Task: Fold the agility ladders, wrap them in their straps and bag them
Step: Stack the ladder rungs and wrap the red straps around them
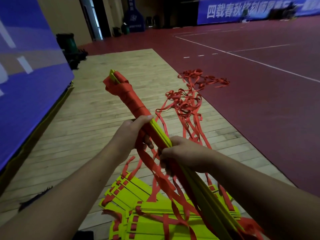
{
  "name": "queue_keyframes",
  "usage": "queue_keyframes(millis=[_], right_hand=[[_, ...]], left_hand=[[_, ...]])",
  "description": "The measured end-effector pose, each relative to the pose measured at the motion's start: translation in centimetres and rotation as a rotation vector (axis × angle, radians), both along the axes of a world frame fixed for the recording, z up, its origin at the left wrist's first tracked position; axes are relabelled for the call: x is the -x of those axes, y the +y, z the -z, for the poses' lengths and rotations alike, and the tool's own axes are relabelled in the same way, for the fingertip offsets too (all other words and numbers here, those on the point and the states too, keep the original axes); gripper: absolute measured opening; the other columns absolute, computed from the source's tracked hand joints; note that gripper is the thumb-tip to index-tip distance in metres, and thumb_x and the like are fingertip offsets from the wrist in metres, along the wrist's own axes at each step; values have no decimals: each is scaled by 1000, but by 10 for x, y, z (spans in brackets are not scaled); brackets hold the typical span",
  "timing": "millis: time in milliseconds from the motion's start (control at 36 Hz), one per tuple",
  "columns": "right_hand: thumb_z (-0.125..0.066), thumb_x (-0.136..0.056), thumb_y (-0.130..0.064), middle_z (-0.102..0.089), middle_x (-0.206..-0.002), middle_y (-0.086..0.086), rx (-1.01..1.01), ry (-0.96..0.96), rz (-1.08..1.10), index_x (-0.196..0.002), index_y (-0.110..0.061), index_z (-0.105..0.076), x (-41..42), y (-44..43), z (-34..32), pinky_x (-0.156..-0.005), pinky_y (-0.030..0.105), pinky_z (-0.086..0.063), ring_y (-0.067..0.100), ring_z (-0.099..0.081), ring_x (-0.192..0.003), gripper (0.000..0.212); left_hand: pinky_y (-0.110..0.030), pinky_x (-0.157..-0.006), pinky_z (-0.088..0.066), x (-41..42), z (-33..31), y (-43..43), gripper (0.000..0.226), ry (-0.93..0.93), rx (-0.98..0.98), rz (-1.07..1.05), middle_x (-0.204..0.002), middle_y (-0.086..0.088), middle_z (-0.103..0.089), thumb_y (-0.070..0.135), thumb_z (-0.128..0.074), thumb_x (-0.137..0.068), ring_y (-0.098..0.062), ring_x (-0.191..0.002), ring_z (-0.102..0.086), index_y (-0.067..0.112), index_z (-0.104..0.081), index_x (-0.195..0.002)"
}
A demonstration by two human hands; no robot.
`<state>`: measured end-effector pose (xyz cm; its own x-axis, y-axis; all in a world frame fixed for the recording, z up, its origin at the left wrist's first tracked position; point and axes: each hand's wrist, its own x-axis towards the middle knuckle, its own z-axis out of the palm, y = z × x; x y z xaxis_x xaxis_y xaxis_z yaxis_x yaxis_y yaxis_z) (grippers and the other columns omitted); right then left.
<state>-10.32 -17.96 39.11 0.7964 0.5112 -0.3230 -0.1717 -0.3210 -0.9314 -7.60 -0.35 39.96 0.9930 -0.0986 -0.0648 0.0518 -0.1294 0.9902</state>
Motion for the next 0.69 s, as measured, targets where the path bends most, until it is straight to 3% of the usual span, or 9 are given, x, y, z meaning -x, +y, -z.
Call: queue_keyframes(millis=[56, 139, 278, 361, 444, 583, 639, 694], right_hand=[[-51, -97, -3, -50, -76, 10, 56, -78, 48, -98, -4, -50, 0, 1, 3, -58, 32, -46, 18, -52, -60, 2], [-56, -97, -11, -45, -78, 9, 103, -149, 78, -92, -8, -51, -1, 3, 4, -58, 31, -40, 17, -45, -62, 7], [-57, -100, -28, -57, -93, 10, -26, -92, 118, -104, -8, -63, -2, -4, 5, -75, 35, -44, 21, -55, -83, 21], [-67, -95, -30, -62, -85, 1, -18, -129, 110, -102, -10, -66, -3, -10, 3, -73, 31, -46, 14, -60, -79, 21], [-76, -89, -24, -69, -81, -4, -29, -156, 110, -99, -16, -66, -3, -10, 2, -67, 24, -53, 10, -67, -75, 16], [-68, -93, -5, -65, -91, 16, -145, -7, 127, -122, -13, -53, 4, -5, 3, -61, 33, -59, 26, -69, -69, 34], [-66, -94, -5, -64, -91, 16, -64, -44, 131, -127, -14, -49, 5, -1, 2, -61, 34, -61, 24, -68, -67, 38], [-64, -96, -6, -62, -93, 13, 99, -203, 98, -129, -16, -47, 7, 6, 1, -58, 29, -60, 19, -67, -66, 38]], left_hand=[[-28, -51, -47, 3, -4, 1, 39, 102, 14, 78, -60, -11, -58, 44, -52, -97, -28, -55, -62, 7, -62, -89], [-26, -48, -48, 6, -5, 4, 46, 237, 22, 191, -60, -13, -58, 53, -47, -97, -27, -52, -60, 9, -58, -98], [-19, -40, -37, -2, -4, 7, 30, 162, 122, 111, -59, -4, -53, 38, -49, -100, -16, -45, -48, 11, -59, -90], [-19, -42, -41, -5, -6, 5, 30, 116, 140, 92, -60, -6, -56, 27, -46, -102, -17, -47, -54, 7, -60, -85], [-22, -43, -44, -6, -4, 5, 28, 76, 75, 101, -62, -10, -57, 21, -42, -104, -21, -48, -58, 3, -58, -89], [-28, -47, -49, -4, -1, 4, 26, 113, -41, 183, -63, -14, -58, 24, -53, -101, -29, -50, -60, 0, -60, -107], [-29, -50, -48, -2, 1, 1, 29, 123, -82, 162, -63, -10, -58, 33, -58, -97, -27, -50, -60, 5, -63, -104], [-30, -52, -48, -2, 5, 0, 37, 104, -157, 97, -62, -7, -60, 44, -64, -92, -26, -53, -61, 7, -66, -97]])
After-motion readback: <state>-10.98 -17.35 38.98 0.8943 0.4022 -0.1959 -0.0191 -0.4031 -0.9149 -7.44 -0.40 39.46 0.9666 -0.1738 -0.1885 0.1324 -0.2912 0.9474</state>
